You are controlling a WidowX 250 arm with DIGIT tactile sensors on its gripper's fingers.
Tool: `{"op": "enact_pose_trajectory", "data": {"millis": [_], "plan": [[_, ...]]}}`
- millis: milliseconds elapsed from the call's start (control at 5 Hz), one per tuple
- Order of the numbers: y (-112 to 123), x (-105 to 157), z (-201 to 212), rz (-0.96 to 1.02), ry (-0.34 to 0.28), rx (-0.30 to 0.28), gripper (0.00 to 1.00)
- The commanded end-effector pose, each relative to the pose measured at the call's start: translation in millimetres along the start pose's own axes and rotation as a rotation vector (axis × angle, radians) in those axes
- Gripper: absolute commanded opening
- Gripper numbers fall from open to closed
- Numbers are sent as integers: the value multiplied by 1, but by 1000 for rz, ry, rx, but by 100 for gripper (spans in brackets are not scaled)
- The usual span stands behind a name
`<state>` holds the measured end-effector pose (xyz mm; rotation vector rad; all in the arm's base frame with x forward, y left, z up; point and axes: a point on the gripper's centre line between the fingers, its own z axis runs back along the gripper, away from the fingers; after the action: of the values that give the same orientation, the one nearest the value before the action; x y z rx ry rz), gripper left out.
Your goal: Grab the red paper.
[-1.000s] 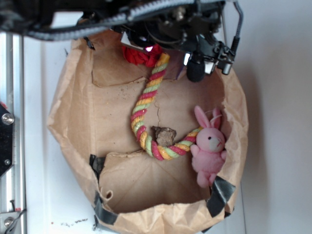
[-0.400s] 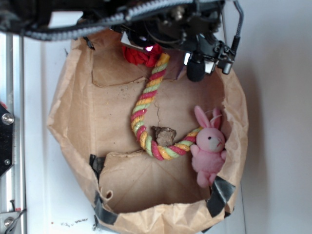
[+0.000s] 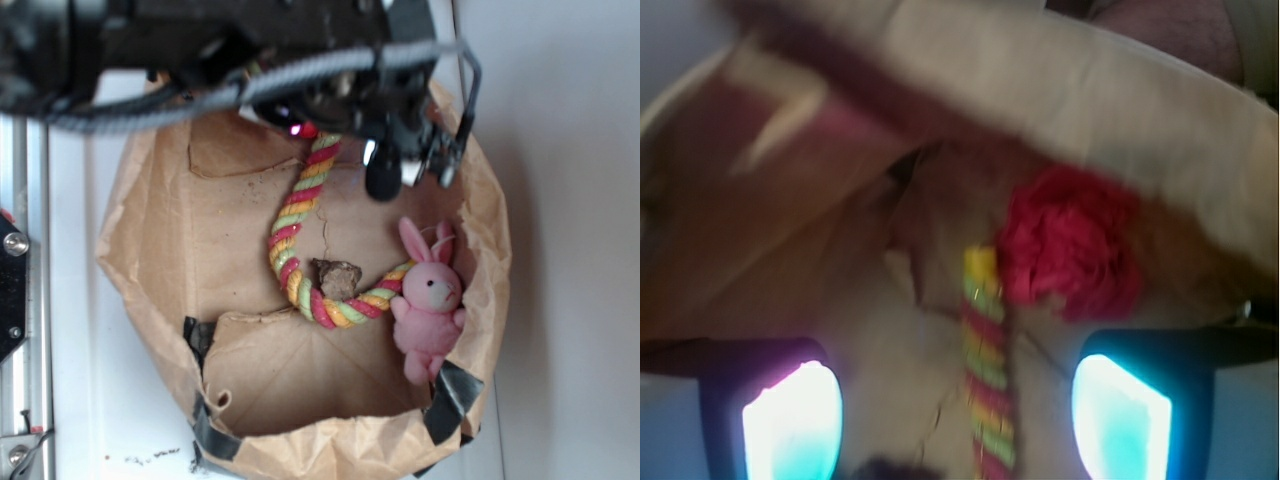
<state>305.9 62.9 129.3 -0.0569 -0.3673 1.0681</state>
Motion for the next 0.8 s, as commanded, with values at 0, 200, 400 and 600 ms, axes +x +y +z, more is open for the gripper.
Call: {"op": "enact_pose_trajectory", "data": {"millis": [0,200,400,600], "plan": [[-6,-15,26,13,-21,-32,100],[1,-14,18,65,-21,-10,100],[10,-15,7,78,-53,3,100],[26,-25,4,96,-92,14,100]]}}
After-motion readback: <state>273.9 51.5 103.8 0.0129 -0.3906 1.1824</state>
